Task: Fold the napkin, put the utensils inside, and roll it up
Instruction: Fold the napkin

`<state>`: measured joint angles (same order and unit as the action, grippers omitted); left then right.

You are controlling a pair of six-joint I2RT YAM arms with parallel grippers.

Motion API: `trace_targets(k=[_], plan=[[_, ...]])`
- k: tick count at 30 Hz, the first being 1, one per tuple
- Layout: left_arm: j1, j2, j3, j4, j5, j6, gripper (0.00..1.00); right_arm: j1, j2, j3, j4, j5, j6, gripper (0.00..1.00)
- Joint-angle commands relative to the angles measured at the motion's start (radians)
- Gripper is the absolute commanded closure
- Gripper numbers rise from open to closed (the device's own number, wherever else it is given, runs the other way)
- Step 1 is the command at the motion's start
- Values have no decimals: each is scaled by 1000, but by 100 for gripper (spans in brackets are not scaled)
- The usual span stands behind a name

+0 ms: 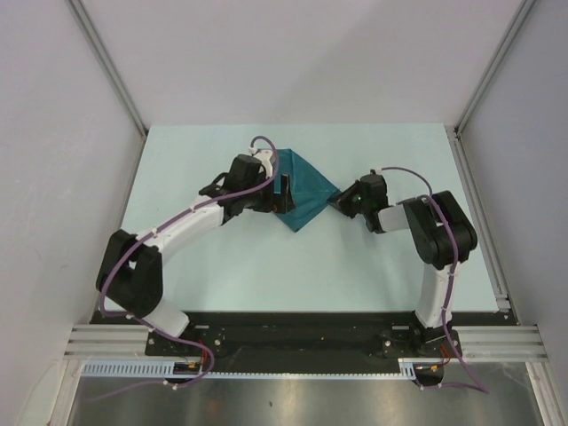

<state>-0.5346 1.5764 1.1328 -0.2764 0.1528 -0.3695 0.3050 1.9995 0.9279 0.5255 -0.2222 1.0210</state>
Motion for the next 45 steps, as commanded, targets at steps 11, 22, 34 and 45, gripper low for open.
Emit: trace_targets(k=[11,22,34,45], plan=[[-4,-214,-143,39,-10,-39,2,158,-445,-262,-229,342,129,100],[-5,-424,-367,106,14,-91,2,446,-714,-463,-458,605,330,100],[-10,-529,-536,146,-2,-123,1,785,-863,-345,-853,823,286,40],[-8,-441,-550,223,13,-146,0,398,-956,-346,-826,446,-205,14]])
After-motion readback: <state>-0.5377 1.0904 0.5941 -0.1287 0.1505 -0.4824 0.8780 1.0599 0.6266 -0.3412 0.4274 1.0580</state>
